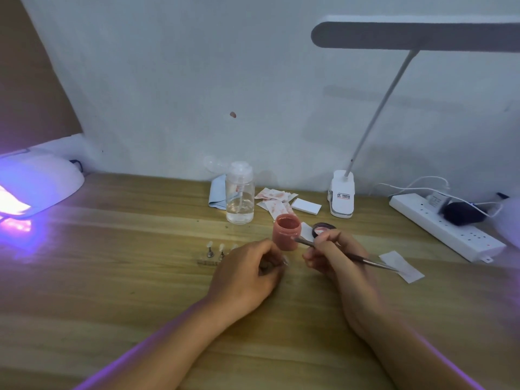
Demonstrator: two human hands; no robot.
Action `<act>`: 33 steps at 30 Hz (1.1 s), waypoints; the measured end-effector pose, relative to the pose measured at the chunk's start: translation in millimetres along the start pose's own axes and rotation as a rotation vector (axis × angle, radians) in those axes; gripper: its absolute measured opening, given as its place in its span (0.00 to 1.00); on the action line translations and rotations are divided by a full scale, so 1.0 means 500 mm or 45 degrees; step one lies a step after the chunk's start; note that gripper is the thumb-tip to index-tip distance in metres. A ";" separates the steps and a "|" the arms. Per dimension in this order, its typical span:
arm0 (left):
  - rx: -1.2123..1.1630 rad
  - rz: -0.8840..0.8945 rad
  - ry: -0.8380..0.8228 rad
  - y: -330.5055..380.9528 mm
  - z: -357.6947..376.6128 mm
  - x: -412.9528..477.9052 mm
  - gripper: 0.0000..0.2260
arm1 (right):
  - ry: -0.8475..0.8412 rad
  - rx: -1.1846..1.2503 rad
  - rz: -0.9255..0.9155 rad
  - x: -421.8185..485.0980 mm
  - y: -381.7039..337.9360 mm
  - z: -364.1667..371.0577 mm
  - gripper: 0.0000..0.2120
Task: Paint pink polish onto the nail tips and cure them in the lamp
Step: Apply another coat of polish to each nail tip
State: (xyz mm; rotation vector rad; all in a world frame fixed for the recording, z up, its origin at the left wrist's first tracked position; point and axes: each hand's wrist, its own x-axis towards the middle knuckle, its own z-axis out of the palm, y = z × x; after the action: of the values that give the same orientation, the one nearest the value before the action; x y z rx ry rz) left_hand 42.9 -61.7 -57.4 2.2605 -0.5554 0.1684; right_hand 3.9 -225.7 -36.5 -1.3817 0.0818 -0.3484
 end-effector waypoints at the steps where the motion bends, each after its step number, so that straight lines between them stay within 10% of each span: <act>1: 0.002 -0.003 -0.001 0.000 0.000 0.000 0.03 | -0.024 -0.010 -0.014 0.000 0.001 0.000 0.05; 22: 0.008 0.006 -0.030 -0.002 0.005 -0.008 0.07 | 0.053 0.264 0.206 0.009 -0.007 -0.002 0.04; 33: -0.008 0.007 -0.035 -0.010 0.010 -0.001 0.04 | -0.053 -0.045 -0.066 -0.031 -0.002 -0.016 0.08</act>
State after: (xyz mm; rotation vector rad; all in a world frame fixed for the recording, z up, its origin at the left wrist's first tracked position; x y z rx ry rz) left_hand 44.4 -62.3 -64.1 2.2582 -0.5758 0.1383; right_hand -13.1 -228.9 -39.4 -1.4271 0.0184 -0.3627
